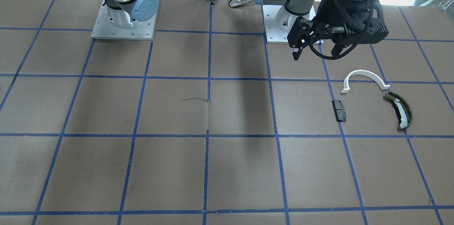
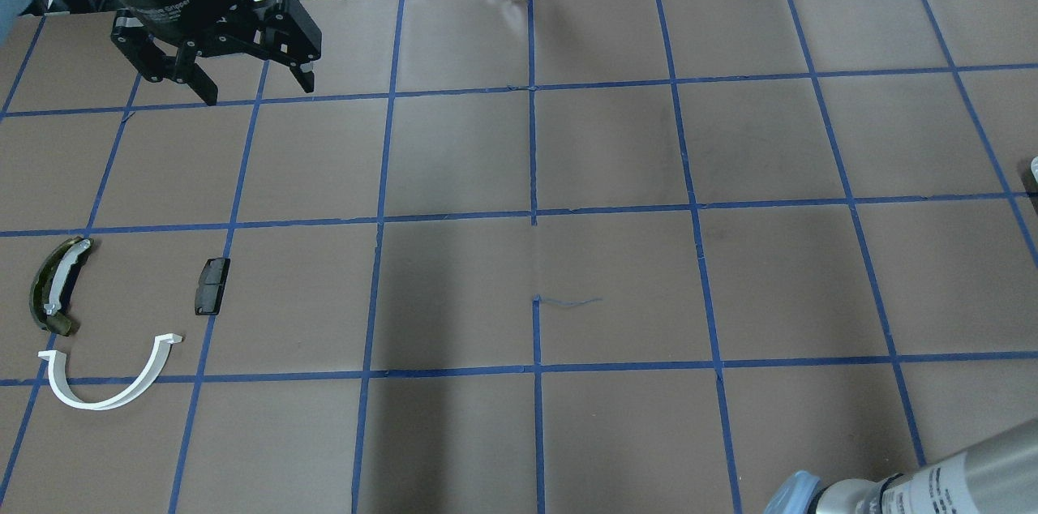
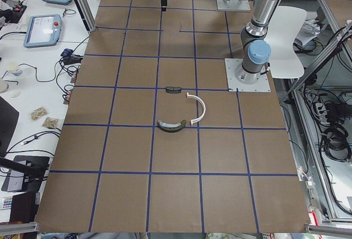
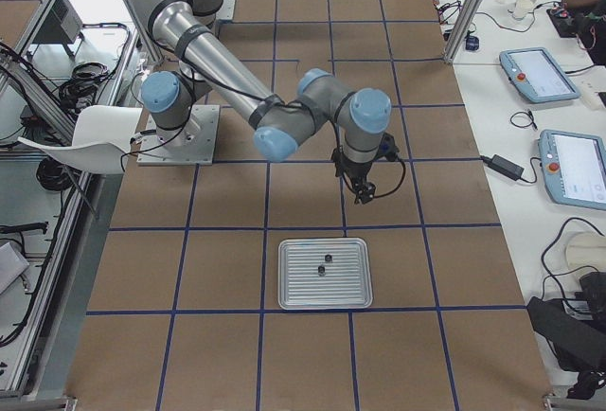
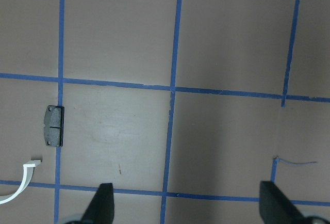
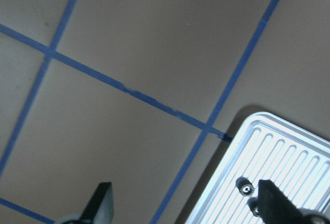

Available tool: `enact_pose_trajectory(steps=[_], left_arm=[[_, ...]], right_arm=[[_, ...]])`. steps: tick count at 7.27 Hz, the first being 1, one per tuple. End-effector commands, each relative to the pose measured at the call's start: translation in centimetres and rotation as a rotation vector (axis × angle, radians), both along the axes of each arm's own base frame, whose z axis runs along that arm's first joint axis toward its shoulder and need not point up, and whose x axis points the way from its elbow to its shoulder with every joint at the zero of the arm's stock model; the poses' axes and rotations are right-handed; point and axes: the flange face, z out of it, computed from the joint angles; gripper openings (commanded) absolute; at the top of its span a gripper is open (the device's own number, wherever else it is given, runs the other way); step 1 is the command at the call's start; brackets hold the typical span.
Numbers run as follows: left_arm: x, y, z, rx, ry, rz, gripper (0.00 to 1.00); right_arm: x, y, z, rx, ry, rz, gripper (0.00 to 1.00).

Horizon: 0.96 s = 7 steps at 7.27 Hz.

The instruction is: Place bearing gear from tray to pile

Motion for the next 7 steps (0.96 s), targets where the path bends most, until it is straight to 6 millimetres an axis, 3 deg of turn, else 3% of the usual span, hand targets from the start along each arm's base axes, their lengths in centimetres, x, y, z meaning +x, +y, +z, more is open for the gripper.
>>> enact_pose_trajectory(steps=[1, 4, 6, 7], left_arm=[[0.0, -0.1, -0.1, 0.003, 0.0, 0.0, 1.0], [0.0, 0.0, 0.0, 0.0, 0.001, 0.002, 1.0], [0.0, -0.1, -0.2, 0.004, 0.001, 0.002, 1.0], [0.0, -0.1, -0.1, 0.003, -0.001, 0.002, 1.0]], right_arm=[[-7.1, 2.1, -5.4, -0.009, 0.001, 0.182, 1.0], [-9.8, 2.3, -13.2, -0.023, -0.012, 0.403, 0.92], [-10.3, 2.7, -14.9, -0.019, -0.026, 0.431, 0.84], [-10.5, 2.8, -15.5, -0.011, -0.032, 0.438, 0.74]])
